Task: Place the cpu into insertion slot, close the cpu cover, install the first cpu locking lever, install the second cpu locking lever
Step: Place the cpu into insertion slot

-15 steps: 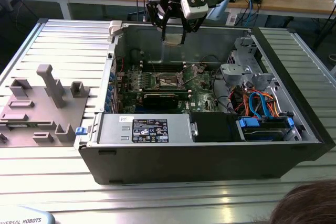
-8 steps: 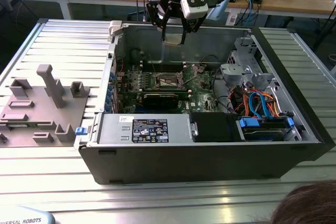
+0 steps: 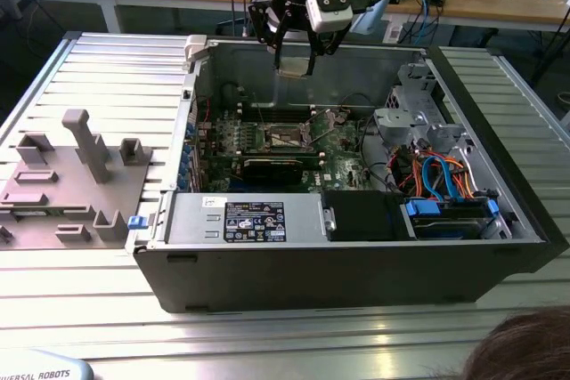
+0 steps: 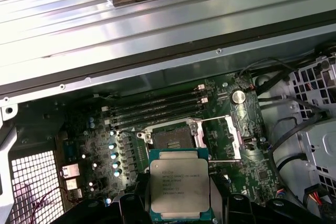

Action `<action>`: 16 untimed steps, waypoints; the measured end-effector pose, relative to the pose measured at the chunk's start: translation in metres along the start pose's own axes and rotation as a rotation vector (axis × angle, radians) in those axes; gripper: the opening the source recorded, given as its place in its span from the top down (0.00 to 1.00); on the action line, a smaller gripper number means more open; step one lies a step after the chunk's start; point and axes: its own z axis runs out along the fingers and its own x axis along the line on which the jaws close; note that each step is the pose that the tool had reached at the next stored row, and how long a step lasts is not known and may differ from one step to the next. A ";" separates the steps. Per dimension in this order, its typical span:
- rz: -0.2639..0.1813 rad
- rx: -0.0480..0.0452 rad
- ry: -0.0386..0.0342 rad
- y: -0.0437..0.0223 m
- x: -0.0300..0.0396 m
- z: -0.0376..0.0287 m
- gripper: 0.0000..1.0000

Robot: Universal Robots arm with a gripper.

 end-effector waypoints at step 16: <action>0.017 -0.0003 -0.0015 0.0000 0.0000 0.0000 0.46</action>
